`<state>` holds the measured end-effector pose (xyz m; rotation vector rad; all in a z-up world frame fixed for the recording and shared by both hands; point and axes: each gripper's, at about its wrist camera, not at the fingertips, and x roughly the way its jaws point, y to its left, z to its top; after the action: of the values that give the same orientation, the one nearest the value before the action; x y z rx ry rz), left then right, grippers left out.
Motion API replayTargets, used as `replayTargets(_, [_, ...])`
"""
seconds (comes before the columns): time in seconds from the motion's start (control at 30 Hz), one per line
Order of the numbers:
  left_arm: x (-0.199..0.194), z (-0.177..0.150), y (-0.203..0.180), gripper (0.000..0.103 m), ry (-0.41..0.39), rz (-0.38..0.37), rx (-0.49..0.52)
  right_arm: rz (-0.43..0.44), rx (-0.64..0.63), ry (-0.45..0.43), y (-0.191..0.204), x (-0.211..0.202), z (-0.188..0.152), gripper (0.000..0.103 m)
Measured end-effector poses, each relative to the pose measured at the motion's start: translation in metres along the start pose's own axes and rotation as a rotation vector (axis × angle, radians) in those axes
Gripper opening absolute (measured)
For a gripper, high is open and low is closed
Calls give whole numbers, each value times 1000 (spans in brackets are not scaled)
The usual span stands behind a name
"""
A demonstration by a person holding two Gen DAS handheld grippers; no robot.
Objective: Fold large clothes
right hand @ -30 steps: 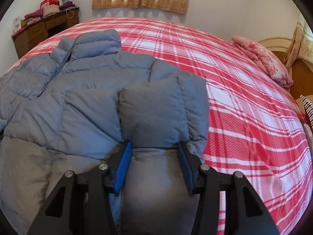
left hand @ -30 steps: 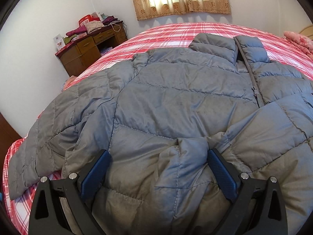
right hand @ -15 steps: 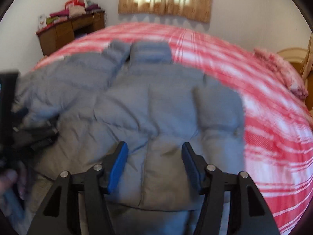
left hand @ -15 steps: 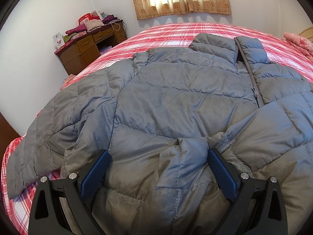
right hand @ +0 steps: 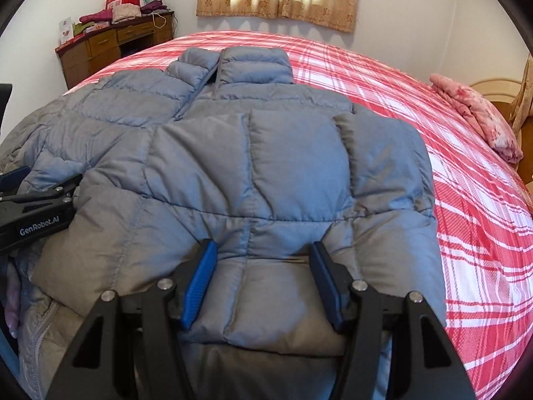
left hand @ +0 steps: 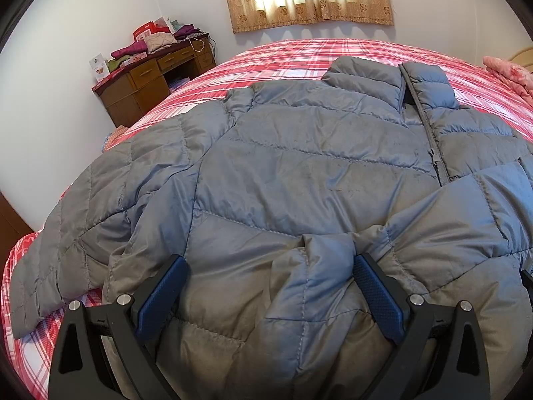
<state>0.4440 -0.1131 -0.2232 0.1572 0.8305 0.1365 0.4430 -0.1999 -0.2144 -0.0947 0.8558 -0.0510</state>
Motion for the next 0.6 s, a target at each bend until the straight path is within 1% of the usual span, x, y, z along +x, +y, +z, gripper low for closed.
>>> replayTargets(0.47, [-1,1,0,101,2,11,13,-5,-2,6,0,1,1,63])
replayTargets(0.5, [-4,3,2,101,4,-3,25,-2,2,10,-3,-2,3,66])
replayTargets(0.53, [-7,5,2,100,-2,-1,38,-5,1,11,-5,-7,3,72])
replayTargets(0.57, [-16,6,7,100,-26,15,45,-7,4,2,-7,-14,2,74])
replayTargets(0.6, [-31,8,17,100,-61,10,45,-3,13,-14,-9,-22,0,78])
